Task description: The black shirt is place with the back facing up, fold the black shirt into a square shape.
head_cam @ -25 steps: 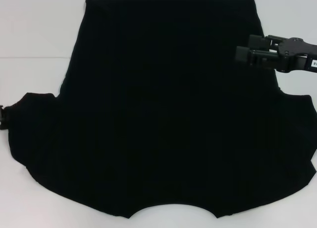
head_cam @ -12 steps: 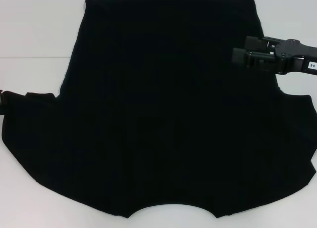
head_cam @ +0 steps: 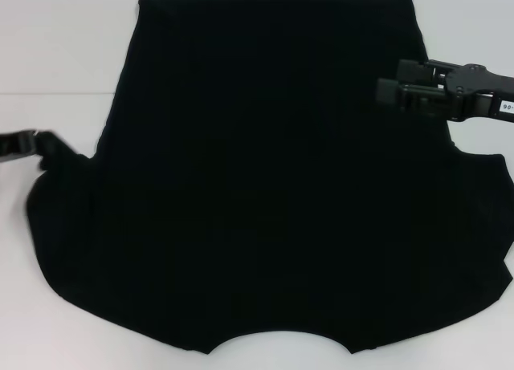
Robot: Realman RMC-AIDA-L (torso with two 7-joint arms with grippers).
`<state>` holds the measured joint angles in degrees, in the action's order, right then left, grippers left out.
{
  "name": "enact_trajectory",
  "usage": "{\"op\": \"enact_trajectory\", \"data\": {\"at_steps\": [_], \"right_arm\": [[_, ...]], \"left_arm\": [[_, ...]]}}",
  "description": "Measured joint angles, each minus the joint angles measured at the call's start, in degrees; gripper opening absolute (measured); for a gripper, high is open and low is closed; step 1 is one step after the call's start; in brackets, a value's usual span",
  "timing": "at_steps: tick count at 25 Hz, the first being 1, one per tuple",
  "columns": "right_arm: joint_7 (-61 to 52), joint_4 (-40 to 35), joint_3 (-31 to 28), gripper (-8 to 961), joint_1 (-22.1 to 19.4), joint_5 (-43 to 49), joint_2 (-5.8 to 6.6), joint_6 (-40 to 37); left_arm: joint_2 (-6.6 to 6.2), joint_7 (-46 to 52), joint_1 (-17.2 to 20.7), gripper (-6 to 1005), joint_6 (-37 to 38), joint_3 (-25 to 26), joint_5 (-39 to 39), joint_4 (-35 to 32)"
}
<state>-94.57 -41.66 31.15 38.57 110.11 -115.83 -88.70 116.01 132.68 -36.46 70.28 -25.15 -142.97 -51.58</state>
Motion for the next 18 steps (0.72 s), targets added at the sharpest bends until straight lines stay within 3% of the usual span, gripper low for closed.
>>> {"op": "enact_trajectory", "data": {"at_steps": [4, 11, 14, 18], "right_arm": [[0.05, 0.01, -0.02, 834, -0.56, 0.0, 0.05, -0.02], [0.15, 0.1, -0.14, 834, -1.37, 0.01, 0.39, 0.19], [0.15, 0.17, -0.33, 834, -1.52, 0.01, 0.62, 0.32], [-0.34, 0.02, -2.61, 833, -1.37, 0.02, 0.93, 0.28]], "left_arm": [[1.51, -2.74, -0.63, 29, 5.71, -1.67, 7.15, -0.25], [7.28, -7.98, -1.23, 29, 4.54, -8.78, 13.18, 0.75], [7.78, -11.81, -1.27, 30, 4.5, -10.94, 15.87, 3.49], [7.83, -15.99, -0.72, 135, 6.7, -12.31, 19.6, 4.61]]}}
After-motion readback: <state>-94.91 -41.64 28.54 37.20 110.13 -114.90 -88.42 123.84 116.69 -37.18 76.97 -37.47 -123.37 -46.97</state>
